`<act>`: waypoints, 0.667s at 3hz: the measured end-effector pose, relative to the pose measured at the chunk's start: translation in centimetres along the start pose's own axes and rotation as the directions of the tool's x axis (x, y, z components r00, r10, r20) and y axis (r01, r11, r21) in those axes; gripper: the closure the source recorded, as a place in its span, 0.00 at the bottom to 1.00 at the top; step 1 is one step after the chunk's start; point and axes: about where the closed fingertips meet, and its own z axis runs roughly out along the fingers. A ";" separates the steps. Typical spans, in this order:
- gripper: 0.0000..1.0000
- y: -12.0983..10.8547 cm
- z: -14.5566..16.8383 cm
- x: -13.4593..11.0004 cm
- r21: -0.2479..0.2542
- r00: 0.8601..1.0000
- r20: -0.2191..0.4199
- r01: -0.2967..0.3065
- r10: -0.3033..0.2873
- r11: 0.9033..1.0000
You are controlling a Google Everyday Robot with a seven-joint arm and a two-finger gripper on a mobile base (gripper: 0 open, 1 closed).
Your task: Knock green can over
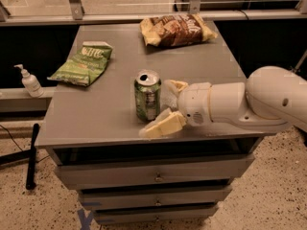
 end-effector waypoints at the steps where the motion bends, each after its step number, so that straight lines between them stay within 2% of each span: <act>1: 0.15 -0.4 2.7 -1.8 -0.010 0.994 0.105 0.022 -0.021 1.000; 2: 0.37 -1.0 4.1 -3.2 -0.010 0.986 0.158 0.047 -0.045 0.999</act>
Offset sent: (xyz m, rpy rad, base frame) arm 0.0443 0.0578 0.0253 0.1906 -0.1416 0.0454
